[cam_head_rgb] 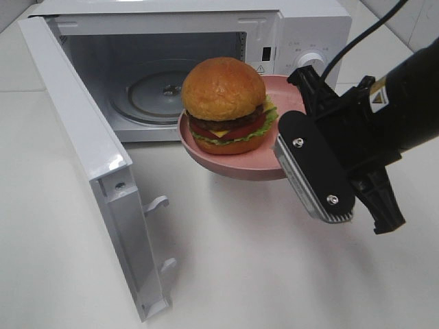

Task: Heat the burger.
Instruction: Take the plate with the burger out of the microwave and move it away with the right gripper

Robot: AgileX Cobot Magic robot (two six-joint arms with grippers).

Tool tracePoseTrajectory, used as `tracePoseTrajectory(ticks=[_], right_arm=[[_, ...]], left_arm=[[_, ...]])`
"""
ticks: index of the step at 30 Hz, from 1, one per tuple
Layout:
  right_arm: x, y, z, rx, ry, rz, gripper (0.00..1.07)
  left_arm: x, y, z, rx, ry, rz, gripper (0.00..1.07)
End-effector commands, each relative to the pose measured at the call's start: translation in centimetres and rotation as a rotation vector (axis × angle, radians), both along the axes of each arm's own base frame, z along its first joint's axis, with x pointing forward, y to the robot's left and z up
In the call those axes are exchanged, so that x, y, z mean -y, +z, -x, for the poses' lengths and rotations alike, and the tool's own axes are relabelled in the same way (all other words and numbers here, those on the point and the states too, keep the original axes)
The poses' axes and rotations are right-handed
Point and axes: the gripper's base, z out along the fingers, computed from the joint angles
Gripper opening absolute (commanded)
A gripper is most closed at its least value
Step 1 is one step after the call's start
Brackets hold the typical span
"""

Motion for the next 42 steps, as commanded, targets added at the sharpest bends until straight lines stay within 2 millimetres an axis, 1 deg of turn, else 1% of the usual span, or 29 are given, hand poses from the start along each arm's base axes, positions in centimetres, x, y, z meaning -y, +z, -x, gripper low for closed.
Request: tracePoseTrajectory(ticks=[1, 3, 6, 8, 11, 13, 16, 18, 19, 21, 23, 24, 25, 26, 27, 29, 30, 31, 33, 34, 42], right_arm=[[0.5, 1.3, 0.4, 0.075, -0.018, -0.065, 0.0], [1.4, 1.4, 1.4, 0.085, -0.031, -0.066, 0.0], [1.7, 1.5, 1.7, 0.087, -0.04, -0.067, 0.0], [2.8, 1.7, 3.0, 0.08, -0.08, -0.071, 0.0], [3.1, 1.7, 3.3, 0.077, -0.094, -0.072, 0.0], [4.1, 1.8, 4.4, 0.074, -0.153, -0.09, 0.0], [4.6, 2.0, 4.8, 0.072, -0.189, -0.103, 0.0], [5.3, 2.4, 5.4, 0.068, -0.253, -0.129, 0.0], [5.3, 2.4, 5.4, 0.068, -0.253, -0.129, 0.0], [5.9, 2.7, 5.7, 0.055, -0.341, -0.159, 0.0], [6.0, 2.8, 5.8, 0.051, -0.367, -0.164, 0.0], [6.4, 2.7, 5.8, 0.029, -0.436, -0.169, 0.0], [6.4, 2.7, 5.8, 0.029, -0.436, -0.169, 0.0], [6.8, 2.5, 5.9, 0.006, -0.506, -0.156, 0.0], [6.8, 2.5, 5.9, 0.006, -0.506, -0.156, 0.0], [7.3, 2.4, 5.9, -0.01, -0.618, -0.164, 0.0], [7.3, 2.4, 5.9, -0.01, -0.618, -0.164, 0.0], [7.6, 2.3, 5.9, -0.019, -0.691, -0.184, 0.0], [7.7, 2.4, 5.9, -0.019, -0.721, -0.192, 0.0], [7.9, 2.3, 5.9, -0.028, -0.789, -0.214, 0.0], [8.3, 2.2, 6.1, -0.062, -0.913, -0.241, 0.0]], left_arm=[[0.0, 0.0, -0.1, -0.006, 0.004, 0.007, 1.0], [0.0, 0.0, -0.1, -0.006, 0.004, 0.007, 1.0], [0.0, 0.0, -0.1, -0.006, 0.004, 0.007, 1.0], [0.0, 0.0, -0.1, -0.006, 0.004, 0.007, 1.0], [0.0, 0.0, -0.1, -0.006, 0.004, 0.007, 1.0], [0.0, 0.0, -0.1, -0.006, 0.004, 0.007, 1.0], [0.0, 0.0, -0.1, -0.006, 0.004, 0.007, 1.0], [0.0, 0.0, -0.1, -0.006, 0.004, 0.007, 1.0], [0.0, 0.0, -0.1, -0.006, 0.004, 0.007, 1.0], [0.0, 0.0, -0.1, -0.006, 0.004, 0.007, 1.0], [0.0, 0.0, -0.1, -0.006, 0.004, 0.007, 1.0], [0.0, 0.0, -0.1, -0.006, 0.004, 0.007, 1.0], [0.0, 0.0, -0.1, -0.006, 0.004, 0.007, 1.0], [0.0, 0.0, -0.1, -0.006, 0.004, 0.007, 1.0], [0.0, 0.0, -0.1, -0.006, 0.004, 0.007, 1.0], [0.0, 0.0, -0.1, -0.006, 0.004, 0.007, 1.0], [0.0, 0.0, -0.1, -0.006, 0.004, 0.007, 1.0], [0.0, 0.0, -0.1, -0.006, 0.004, 0.007, 1.0], [0.0, 0.0, -0.1, -0.006, 0.004, 0.007, 1.0], [0.0, 0.0, -0.1, -0.006, 0.004, 0.007, 1.0], [0.0, 0.0, -0.1, -0.006, 0.004, 0.007, 1.0]])
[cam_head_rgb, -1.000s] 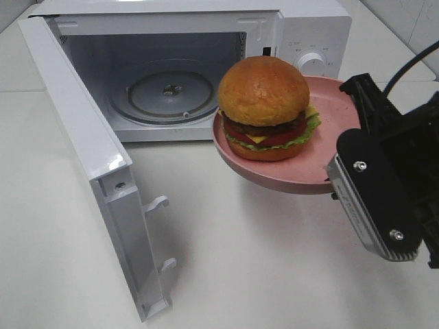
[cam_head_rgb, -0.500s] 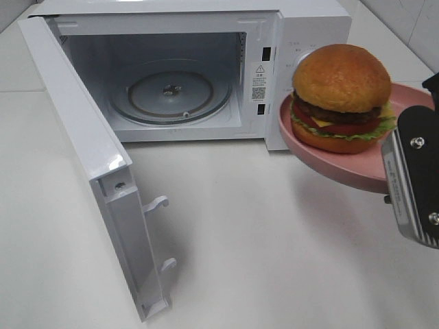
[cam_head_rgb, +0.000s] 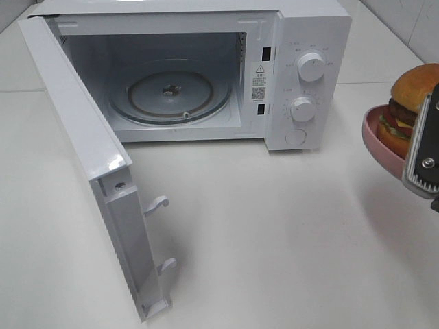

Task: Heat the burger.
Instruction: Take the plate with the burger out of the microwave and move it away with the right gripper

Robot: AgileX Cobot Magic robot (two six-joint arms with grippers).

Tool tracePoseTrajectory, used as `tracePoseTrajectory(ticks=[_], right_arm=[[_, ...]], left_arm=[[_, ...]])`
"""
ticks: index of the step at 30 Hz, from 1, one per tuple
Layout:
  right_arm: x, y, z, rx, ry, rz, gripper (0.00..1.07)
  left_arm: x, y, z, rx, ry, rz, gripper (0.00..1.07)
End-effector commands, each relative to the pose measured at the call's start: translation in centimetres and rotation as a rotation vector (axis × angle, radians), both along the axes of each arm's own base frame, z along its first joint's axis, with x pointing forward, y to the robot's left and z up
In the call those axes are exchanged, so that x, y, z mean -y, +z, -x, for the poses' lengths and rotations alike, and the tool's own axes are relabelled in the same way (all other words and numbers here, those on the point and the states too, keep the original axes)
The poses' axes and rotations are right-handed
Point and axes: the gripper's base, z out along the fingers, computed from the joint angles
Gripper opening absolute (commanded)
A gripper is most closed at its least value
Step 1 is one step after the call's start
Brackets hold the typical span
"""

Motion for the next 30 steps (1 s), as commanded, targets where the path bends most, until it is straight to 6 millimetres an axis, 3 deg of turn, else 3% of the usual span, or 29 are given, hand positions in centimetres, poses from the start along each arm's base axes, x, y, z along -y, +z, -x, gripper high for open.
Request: tracePoseTrajectory(ticks=[1, 14, 24, 30], right_arm=[[0.2, 0.5, -0.3, 0.047, -0.019, -0.005, 0.0], [1.4, 0.3, -0.7, 0.072, -0.379, -0.069, 0.0], [0.6, -2.8, -3.4, 0.076, -0.638, -0.026, 0.0], [0.3, -4.0, -4.4, 0.102, -0.7, -0.001, 0.0]], left_arm=[[0.0, 0.0, -0.1, -0.006, 0.004, 0.007, 1.0], [0.0, 0.0, -0.1, -0.006, 0.003, 0.006, 1.0], [0.0, 0.0, -0.1, -0.006, 0.004, 0.007, 1.0], [0.0, 0.0, -0.1, -0.006, 0.004, 0.007, 1.0]])
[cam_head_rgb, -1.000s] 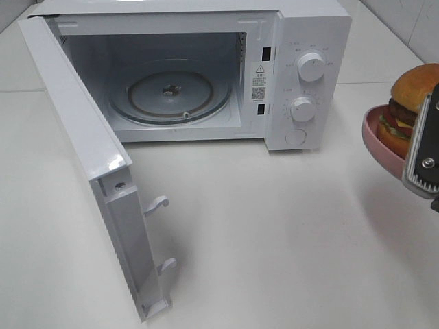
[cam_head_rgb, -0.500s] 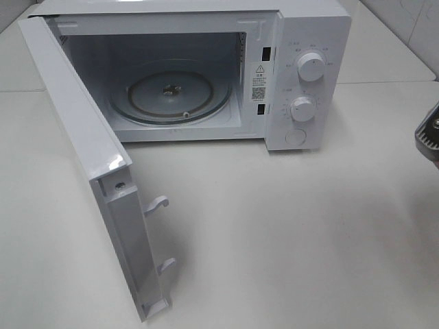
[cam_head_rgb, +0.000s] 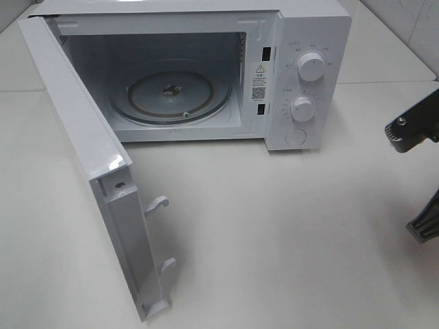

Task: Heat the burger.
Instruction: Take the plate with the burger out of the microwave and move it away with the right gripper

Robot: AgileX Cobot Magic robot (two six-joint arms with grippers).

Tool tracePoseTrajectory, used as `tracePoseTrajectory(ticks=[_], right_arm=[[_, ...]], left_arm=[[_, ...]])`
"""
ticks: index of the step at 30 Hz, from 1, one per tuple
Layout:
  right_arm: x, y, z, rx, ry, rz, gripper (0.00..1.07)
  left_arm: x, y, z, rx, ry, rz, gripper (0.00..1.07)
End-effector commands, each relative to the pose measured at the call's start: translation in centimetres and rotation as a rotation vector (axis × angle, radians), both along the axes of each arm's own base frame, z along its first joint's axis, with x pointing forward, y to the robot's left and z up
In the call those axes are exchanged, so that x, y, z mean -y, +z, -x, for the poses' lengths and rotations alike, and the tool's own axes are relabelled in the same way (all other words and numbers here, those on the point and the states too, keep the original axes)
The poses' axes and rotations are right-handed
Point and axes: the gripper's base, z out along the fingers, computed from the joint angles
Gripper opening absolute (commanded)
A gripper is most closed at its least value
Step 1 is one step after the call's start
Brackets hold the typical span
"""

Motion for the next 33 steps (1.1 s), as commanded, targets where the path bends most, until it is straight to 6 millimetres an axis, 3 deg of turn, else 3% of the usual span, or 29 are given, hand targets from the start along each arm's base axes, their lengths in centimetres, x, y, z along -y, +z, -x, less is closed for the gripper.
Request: tracePoseTrajectory(ticks=[1, 12, 16, 18, 33], right_arm=[[0.0, -0.8, -1.5, 0.058, -0.048, 0.066, 0.0], [-1.1, -5.7, -3.1, -0.012, -0.144, 0.103, 0.0], [-0.9, -6.9, -3.6, -0.028, -0.169, 0.116, 0.0], [-0.3, -8.6, -4.3, -0.047, -0.22, 0.107, 0.0], [2.0, -10.7, -5.8, -0.068, -0.293, 0.078, 0.04]], left_arm=[[0.0, 0.0, -0.1, -0.006, 0.004, 0.007, 1.0], [0.0, 0.0, -0.1, -0.006, 0.004, 0.007, 1.0], [0.0, 0.0, -0.1, -0.006, 0.004, 0.007, 1.0], [0.0, 0.0, -0.1, -0.006, 0.004, 0.007, 1.0], [0.0, 0.0, -0.1, -0.006, 0.003, 0.006, 1.0]])
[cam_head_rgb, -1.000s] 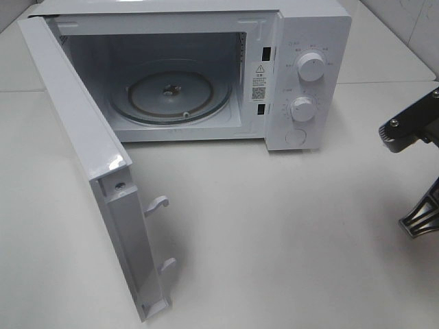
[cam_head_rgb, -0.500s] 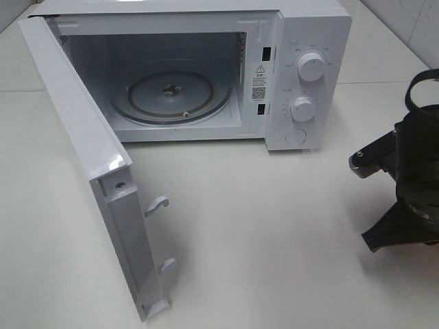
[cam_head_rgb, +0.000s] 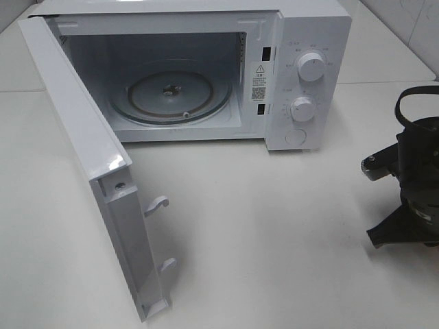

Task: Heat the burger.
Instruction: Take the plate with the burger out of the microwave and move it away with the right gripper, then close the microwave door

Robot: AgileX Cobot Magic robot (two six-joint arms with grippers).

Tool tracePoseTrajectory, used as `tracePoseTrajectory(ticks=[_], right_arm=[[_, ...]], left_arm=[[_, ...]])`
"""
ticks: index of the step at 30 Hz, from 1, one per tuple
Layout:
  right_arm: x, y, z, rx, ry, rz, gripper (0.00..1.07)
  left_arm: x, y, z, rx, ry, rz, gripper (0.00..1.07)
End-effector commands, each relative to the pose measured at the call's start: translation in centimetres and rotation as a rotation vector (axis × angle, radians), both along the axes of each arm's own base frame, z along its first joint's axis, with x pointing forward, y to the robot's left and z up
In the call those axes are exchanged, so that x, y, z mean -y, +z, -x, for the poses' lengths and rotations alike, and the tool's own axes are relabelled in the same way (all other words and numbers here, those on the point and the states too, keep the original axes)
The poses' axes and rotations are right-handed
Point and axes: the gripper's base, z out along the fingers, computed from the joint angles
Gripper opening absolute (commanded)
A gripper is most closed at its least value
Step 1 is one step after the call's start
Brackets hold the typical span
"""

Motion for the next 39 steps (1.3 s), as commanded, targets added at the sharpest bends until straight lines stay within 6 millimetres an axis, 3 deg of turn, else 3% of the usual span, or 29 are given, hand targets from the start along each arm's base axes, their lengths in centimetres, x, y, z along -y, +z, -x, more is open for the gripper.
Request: tracePoseTrajectory(ticks=[1, 10, 11, 12, 13, 17, 19, 25, 26, 28, 30, 31, 33, 39], right_arm=[[0.9, 0.2, -0.3, 0.008, -0.009, 0.058, 0.04], [1.2, -0.2, -0.3, -0.011, -0.035, 0.044, 0.17], [1.1, -0.2, -0.2, -0.019, -0.04, 0.036, 0.23], [1.1, -0.2, -0.2, -0.019, -0.04, 0.036, 0.23], [1.1, 0.0, -0.1, -0.027, -0.039, 0.026, 0.32], [1.0, 0.5, 0.1, -0.027, -0.045, 0.002, 0.43], [0.8, 1.7, 0.3, -0.01, -0.04, -0.033, 0.48], [0.4, 4.2, 0.7, 0.034, 0.029, -0.129, 0.5], [0.0, 5.6, 1.1, 0.06, 0.07, -0.188, 0.53], [-0.1, 6.2, 1.3, 0.073, 0.093, -0.219, 0.56], [-0.5, 8.0, 1.9, 0.105, 0.176, -0.283, 0.69], [-0.5, 8.0, 1.9, 0.105, 0.176, -0.283, 0.69], [-0.5, 9.2, 2.7, 0.101, 0.259, -0.299, 0.83], [-0.4, 10.2, 4.2, 0.04, 0.266, -0.343, 0.87]], left_arm=[[0.0, 0.0, -0.1, -0.006, 0.003, 0.006, 1.0], [0.0, 0.0, -0.1, -0.006, 0.003, 0.006, 1.0], [0.0, 0.0, -0.1, -0.006, 0.003, 0.006, 1.0], [0.0, 0.0, -0.1, -0.006, 0.003, 0.006, 1.0], [0.0, 0.0, -0.1, -0.006, 0.003, 0.006, 1.0], [0.0, 0.0, -0.1, -0.006, 0.003, 0.006, 1.0], [0.0, 0.0, -0.1, -0.006, 0.003, 0.006, 1.0], [0.0, 0.0, -0.1, -0.006, 0.003, 0.006, 1.0], [0.0, 0.0, -0.1, -0.006, 0.003, 0.006, 1.0], [0.0, 0.0, -0.1, -0.006, 0.003, 0.006, 1.0], [0.0, 0.0, -0.1, -0.006, 0.003, 0.006, 1.0], [0.0, 0.0, -0.1, -0.006, 0.003, 0.006, 1.0], [0.0, 0.0, -0.1, -0.006, 0.003, 0.006, 1.0], [0.0, 0.0, -0.1, -0.006, 0.003, 0.006, 1.0]])
